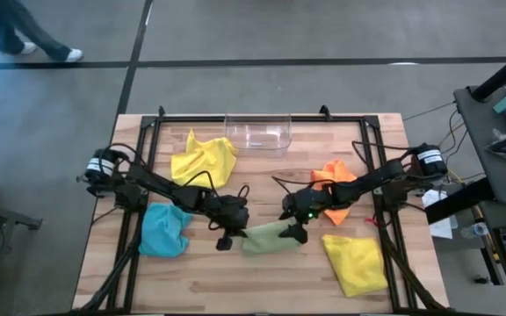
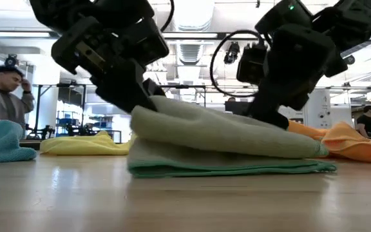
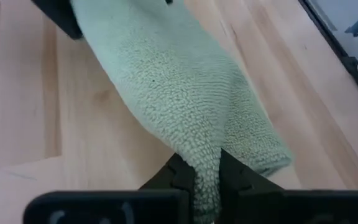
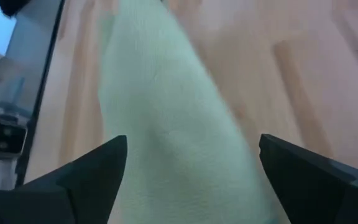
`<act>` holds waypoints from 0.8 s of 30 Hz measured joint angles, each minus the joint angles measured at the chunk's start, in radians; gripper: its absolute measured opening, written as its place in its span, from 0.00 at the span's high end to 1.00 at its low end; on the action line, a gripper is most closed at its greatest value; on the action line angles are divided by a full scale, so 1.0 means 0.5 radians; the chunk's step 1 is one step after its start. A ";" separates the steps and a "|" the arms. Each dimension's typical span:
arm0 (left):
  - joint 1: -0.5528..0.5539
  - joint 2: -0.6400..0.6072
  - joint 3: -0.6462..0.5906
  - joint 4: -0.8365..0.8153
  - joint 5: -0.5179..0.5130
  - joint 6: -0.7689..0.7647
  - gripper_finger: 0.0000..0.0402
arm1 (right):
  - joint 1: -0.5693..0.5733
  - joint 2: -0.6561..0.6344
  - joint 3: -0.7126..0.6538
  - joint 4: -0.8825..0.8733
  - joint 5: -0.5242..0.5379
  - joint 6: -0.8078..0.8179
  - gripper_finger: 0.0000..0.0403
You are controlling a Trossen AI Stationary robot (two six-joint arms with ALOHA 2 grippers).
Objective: Fold microfiber towels
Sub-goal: Put the light green microfiber cloth into the transparent bin
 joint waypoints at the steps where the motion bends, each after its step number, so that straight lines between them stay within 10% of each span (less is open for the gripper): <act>1: 0.001 -0.013 0.000 -0.021 -0.002 0.006 0.99 | 0.000 0.026 0.000 0.003 -0.006 -0.001 0.13; 12: 0.000 -0.082 -0.007 -0.203 -0.114 0.055 0.99 | 0.000 0.175 0.005 0.018 -0.051 -0.217 0.29; 24: 0.004 -0.086 0.007 -0.303 -0.154 0.057 0.99 | 0.000 0.053 -0.001 0.052 -0.042 -0.399 0.90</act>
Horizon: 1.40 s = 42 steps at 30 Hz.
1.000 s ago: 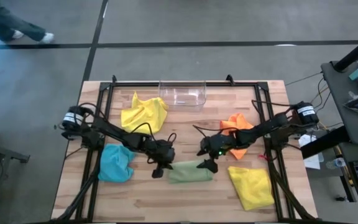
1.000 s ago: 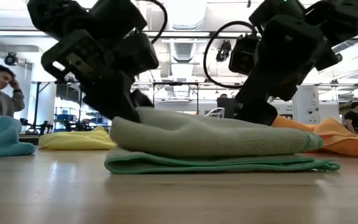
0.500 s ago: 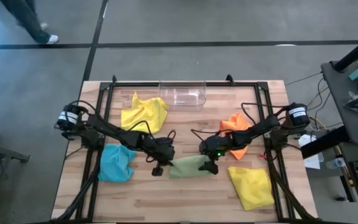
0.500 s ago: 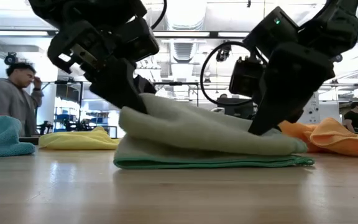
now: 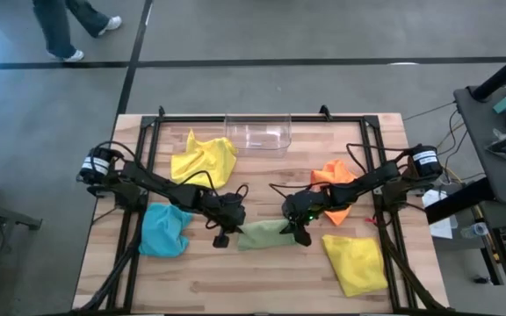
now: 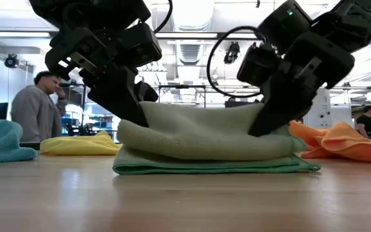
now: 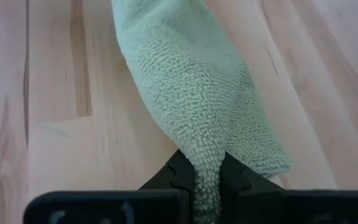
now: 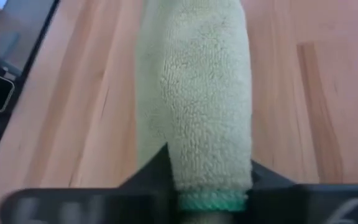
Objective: Fold microfiber towels
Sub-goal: Put the light green microfiber cloth into the transparent bin
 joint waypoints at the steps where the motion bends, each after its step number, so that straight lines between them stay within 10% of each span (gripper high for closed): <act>1: 0.005 -0.006 0.002 -0.009 -0.001 0.001 0.99 | -0.005 -0.010 0.000 -0.002 0.002 -0.003 0.94; 23: 0.641 -0.874 0.006 -0.300 -0.220 0.444 0.97 | -0.568 -0.494 0.408 -0.451 0.204 -0.328 0.97; 42: 1.304 -0.550 0.632 -0.471 -0.028 0.806 0.97 | -1.084 -0.160 1.275 -0.985 0.076 -0.585 0.97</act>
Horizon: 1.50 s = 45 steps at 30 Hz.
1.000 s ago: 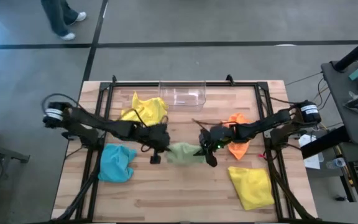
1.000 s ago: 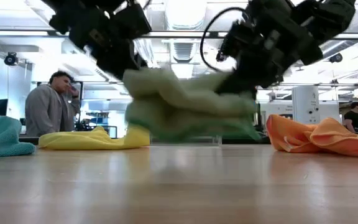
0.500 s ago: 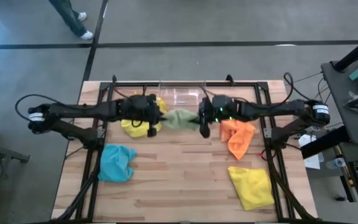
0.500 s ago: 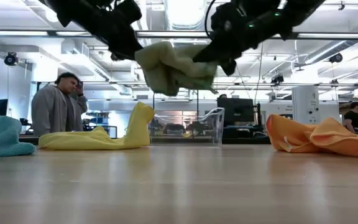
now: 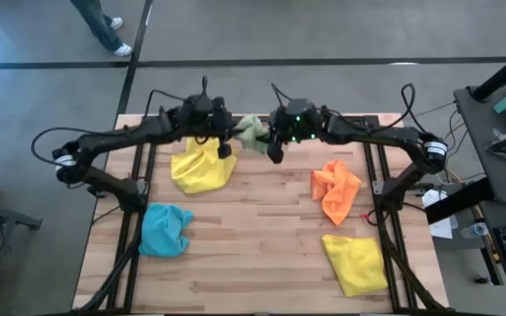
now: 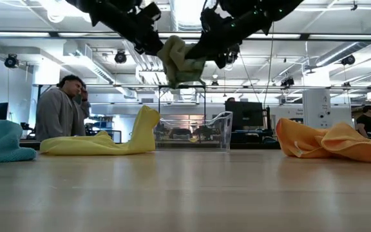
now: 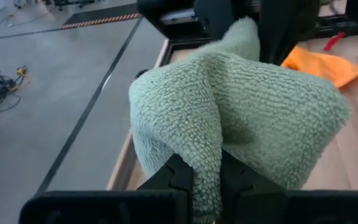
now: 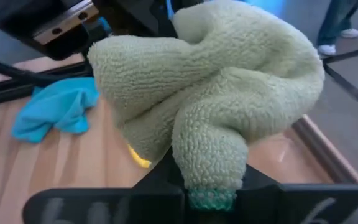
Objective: Fold microfiber towels
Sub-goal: Put the light green microfiber cloth into the transparent bin
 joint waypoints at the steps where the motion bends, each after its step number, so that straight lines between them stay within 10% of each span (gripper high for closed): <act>1: 0.023 0.021 0.028 -0.014 0.007 0.012 0.97 | -0.025 0.003 0.017 -0.006 -0.002 0.002 0.97; 22: 0.448 0.285 0.185 -0.065 0.128 0.018 0.97 | -0.435 0.143 0.010 -0.044 -0.033 0.071 0.97; 45: 0.785 0.610 0.472 -0.787 0.865 -0.117 0.99 | -0.783 0.697 0.402 -0.576 -0.897 0.415 0.97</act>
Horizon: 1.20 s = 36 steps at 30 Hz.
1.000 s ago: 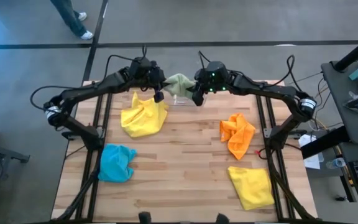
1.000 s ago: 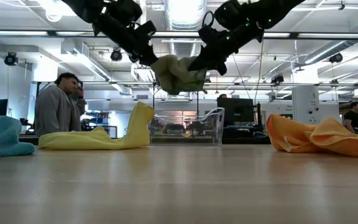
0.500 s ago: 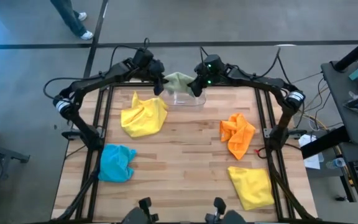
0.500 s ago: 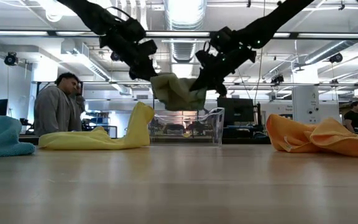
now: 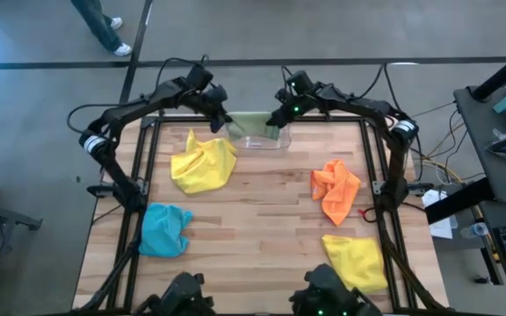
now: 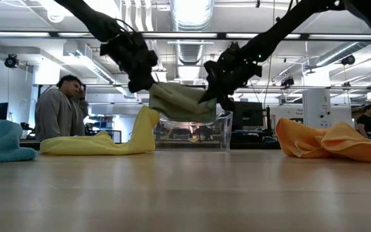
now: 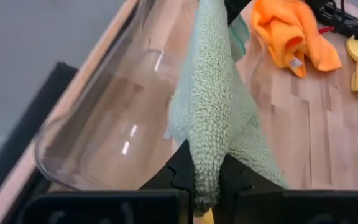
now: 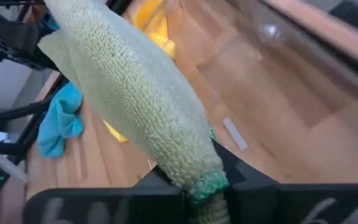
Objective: Fold microfiber towels
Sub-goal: Put the light green microfiber cloth into the transparent bin
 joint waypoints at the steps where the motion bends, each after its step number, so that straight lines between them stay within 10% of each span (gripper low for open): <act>1: 0.002 0.030 0.006 -0.006 0.008 -0.013 0.99 | 0.000 0.022 0.001 -0.010 -0.015 0.009 0.97; 20: 0.011 0.444 0.152 -0.081 0.069 -0.026 0.99 | 0.000 0.163 0.004 -0.127 0.215 -0.032 0.96; 36: 0.013 0.429 0.149 -0.054 -0.058 -0.023 0.79 | 0.029 0.152 -0.001 -0.133 0.368 -0.054 0.67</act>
